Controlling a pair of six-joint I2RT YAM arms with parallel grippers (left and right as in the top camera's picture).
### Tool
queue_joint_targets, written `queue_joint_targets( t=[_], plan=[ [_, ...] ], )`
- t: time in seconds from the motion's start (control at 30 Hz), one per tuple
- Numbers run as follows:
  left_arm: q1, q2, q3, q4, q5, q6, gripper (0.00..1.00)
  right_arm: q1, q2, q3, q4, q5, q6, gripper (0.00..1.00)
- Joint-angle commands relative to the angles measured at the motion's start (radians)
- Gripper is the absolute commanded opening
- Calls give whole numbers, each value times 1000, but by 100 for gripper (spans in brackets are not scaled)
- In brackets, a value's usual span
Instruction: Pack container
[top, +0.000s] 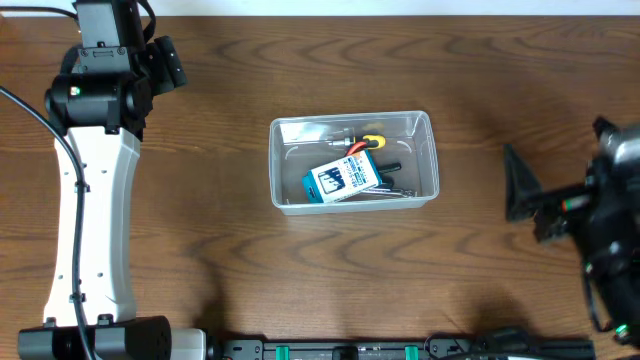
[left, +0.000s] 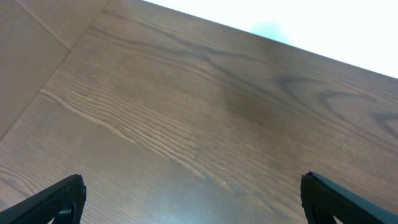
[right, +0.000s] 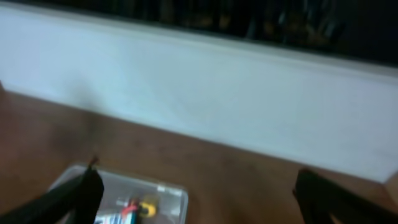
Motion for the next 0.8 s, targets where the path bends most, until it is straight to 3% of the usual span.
queue_joint_targets(
  t=[0.0,0.23,0.37,0.77],
  plan=[
    [4,6,-3,-2,-2,-5,98,-19,-157,-261,148,-50,-5,99],
    [4,6,-3,-2,-2,-5,98,-61,-420,-742,514,-98,103,99],
    [4,6,-3,-2,-2,-5,98,-70,-497,-913,630,-121,137,99],
    [4,6,-3,-2,-2,-5,98,-70,-593,-1155,753,-137,125,99]
  ],
)
